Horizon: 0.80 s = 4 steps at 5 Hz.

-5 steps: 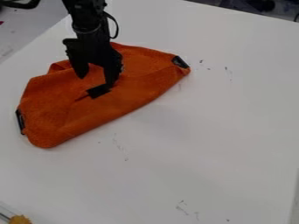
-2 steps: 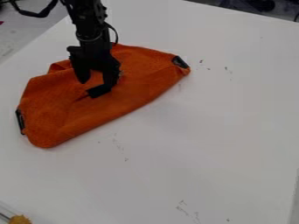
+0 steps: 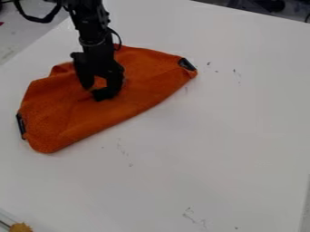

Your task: Unfold the cloth from top left to bottom right

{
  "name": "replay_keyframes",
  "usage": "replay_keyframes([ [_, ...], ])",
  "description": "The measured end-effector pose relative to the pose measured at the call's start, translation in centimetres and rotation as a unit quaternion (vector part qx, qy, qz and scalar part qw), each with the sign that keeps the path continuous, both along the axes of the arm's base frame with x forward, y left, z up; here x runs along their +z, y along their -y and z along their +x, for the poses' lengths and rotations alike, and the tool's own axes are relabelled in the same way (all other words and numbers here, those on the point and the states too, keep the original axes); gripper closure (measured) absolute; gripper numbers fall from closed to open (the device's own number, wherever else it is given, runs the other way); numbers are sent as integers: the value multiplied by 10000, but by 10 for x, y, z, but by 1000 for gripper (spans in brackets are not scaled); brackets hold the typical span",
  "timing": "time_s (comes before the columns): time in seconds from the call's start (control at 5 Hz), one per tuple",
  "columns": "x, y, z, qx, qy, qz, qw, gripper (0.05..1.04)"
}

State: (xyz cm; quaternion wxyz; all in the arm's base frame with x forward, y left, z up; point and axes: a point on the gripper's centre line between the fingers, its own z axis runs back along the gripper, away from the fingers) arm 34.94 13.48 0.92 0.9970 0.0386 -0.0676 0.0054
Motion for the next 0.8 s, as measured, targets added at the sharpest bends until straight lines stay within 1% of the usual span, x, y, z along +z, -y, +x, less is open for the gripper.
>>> replay_keyframes([
  [0.2, -2, 1, 1, -2, -2, -63, 10000, 402],
  [0.4, -2, 0, 1, 10, -15, -3, 10000, 682],
  [0.6, 0, 1, 3, -32, 40, 100, 9999, 775],
  [0.8, 0, 0, 1, -4, 113, 153, 9998, 494],
])
